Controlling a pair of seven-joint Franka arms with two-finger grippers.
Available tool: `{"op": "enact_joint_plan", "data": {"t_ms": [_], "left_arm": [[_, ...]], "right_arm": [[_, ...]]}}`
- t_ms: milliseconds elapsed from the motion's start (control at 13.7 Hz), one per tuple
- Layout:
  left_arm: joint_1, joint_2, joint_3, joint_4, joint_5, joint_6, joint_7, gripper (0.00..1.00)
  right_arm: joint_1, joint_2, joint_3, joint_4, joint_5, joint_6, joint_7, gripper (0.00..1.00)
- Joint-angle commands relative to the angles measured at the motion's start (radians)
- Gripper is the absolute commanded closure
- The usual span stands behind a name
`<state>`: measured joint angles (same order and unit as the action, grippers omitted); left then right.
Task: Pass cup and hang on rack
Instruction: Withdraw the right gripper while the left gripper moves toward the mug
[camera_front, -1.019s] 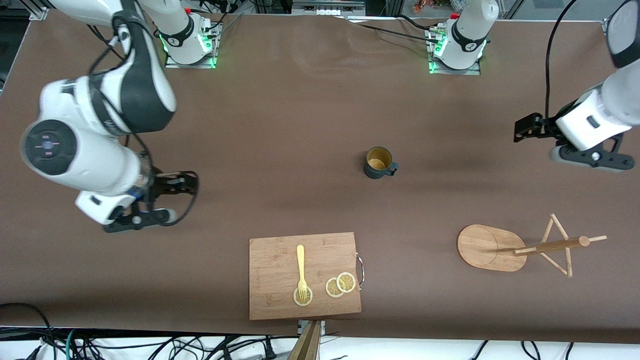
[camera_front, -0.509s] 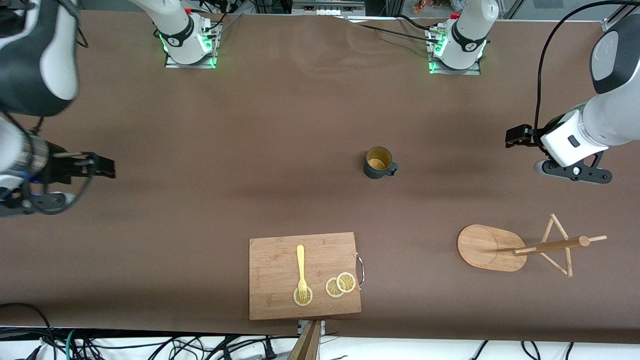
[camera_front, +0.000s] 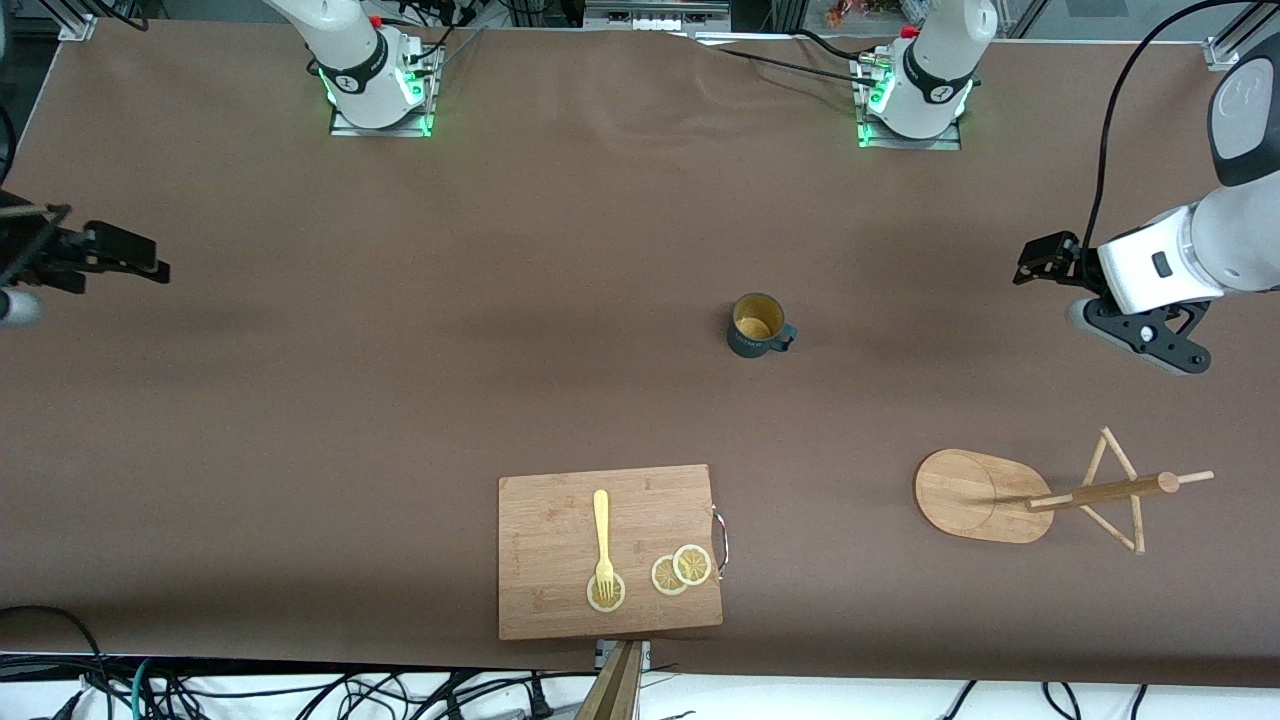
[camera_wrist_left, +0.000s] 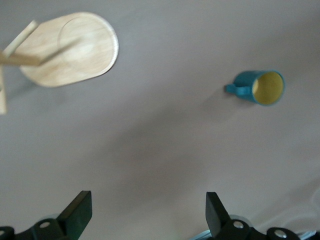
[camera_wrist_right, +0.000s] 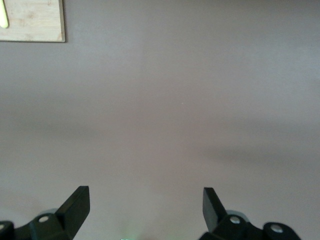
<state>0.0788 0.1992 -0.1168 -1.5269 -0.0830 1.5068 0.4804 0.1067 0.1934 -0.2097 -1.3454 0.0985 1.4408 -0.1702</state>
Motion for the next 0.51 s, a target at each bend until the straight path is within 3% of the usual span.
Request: {"op": "enact_joint_plan", "data": {"t_ms": [0, 437], "left_arm": [[0.054, -0.009, -0.001, -0.025, -0.14, 0.006, 0.218, 0.0], [0.058, -0.015, -0.003, -0.185, -0.331, 0.113, 0.74, 0.0]], "right_arm": [[-0.108, -0.129, 0.03, -0.139, 0.003, 0.041, -0.002, 0.0], [-0.127, -0.178, 0.035, -0.179, -0.017, 0.052, -0.023, 0.0]]}}
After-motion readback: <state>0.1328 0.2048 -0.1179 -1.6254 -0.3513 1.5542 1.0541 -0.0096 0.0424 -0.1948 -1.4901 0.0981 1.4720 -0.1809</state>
